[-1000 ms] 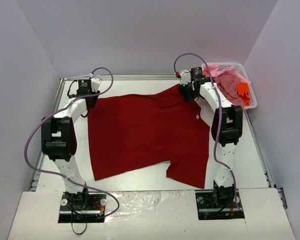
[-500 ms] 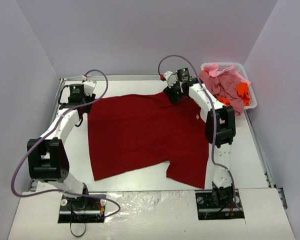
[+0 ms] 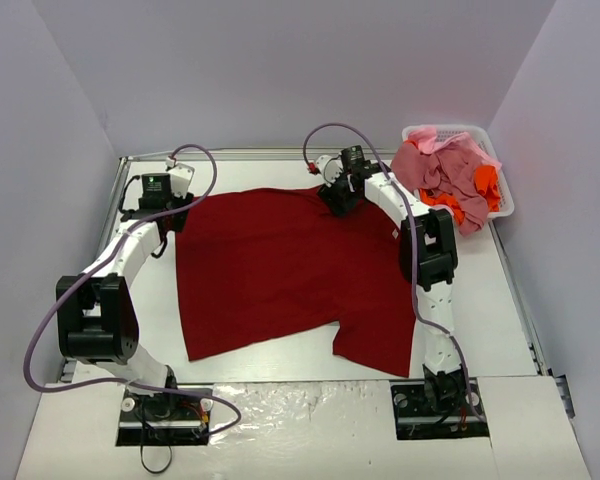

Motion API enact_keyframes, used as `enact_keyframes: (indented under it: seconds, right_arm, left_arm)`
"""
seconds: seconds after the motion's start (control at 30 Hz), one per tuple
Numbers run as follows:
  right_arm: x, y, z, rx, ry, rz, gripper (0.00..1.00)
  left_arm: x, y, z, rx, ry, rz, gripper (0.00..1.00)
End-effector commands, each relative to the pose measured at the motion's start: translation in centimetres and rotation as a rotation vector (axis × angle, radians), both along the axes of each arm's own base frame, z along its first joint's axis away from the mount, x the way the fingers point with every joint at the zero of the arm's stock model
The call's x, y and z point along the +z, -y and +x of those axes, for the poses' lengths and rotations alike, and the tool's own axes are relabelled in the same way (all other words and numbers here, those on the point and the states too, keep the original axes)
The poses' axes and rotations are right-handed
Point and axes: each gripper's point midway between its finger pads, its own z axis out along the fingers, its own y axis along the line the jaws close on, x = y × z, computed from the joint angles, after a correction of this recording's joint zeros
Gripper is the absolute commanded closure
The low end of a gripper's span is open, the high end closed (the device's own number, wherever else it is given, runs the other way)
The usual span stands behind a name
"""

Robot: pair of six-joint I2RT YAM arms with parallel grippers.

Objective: Fold and stack the t-shirts
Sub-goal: Flatten out the tshirt

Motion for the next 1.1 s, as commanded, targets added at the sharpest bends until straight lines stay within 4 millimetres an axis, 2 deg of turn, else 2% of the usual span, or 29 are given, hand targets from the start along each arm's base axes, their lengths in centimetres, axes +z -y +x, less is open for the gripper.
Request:
enact_keyframes:
  seconds: [0.0, 0.33, 0.5, 0.6, 0.73, 0.77, 0.93, 1.07]
  right_arm:
    - [-0.3, -0.6, -0.3, 0.032, -0.009, -0.002, 0.49]
    - [-1.8, -1.5, 0.0, 0.045, -0.017, -0.018, 0.5]
    - [-1.9, -1.7, 0.5, 0.028, -0.009, -0.018, 0.62]
    - [-1.3, -1.7, 1.0, 0.018, 0.01, -0.019, 0.69]
    - [-0.9, -1.5, 1.5, 0.004, 0.025, -0.027, 0.95]
    - [-0.8, -1.5, 1.5, 0.002, 0.029, -0.028, 0.99]
    - [0.1, -1.4, 2.1, -0.011, 0.055, -0.035, 1.0]
    - [1.8, -1.2, 2.9, -0.028, 0.096, -0.038, 1.0]
  left_arm:
    - [0.5, 0.1, 0.6, 0.008, 0.023, -0.028, 0.48]
    - [-0.8, 0.2, 0.6, 0.009, 0.006, -0.041, 0.48]
    - [-1.1, 0.3, 0.5, 0.007, -0.002, -0.04, 0.48]
    - [-1.2, 0.3, 0.6, 0.006, -0.002, -0.044, 0.48]
    - [-1.6, 0.5, 0.5, 0.003, -0.006, -0.049, 0.48]
    - [-1.7, 0.5, 0.4, 0.003, -0.011, -0.052, 0.48]
    - [-2.0, 0.5, 0.2, 0.003, -0.017, -0.054, 0.48]
    - [-2.2, 0.5, 0.1, 0.002, -0.02, -0.053, 0.48]
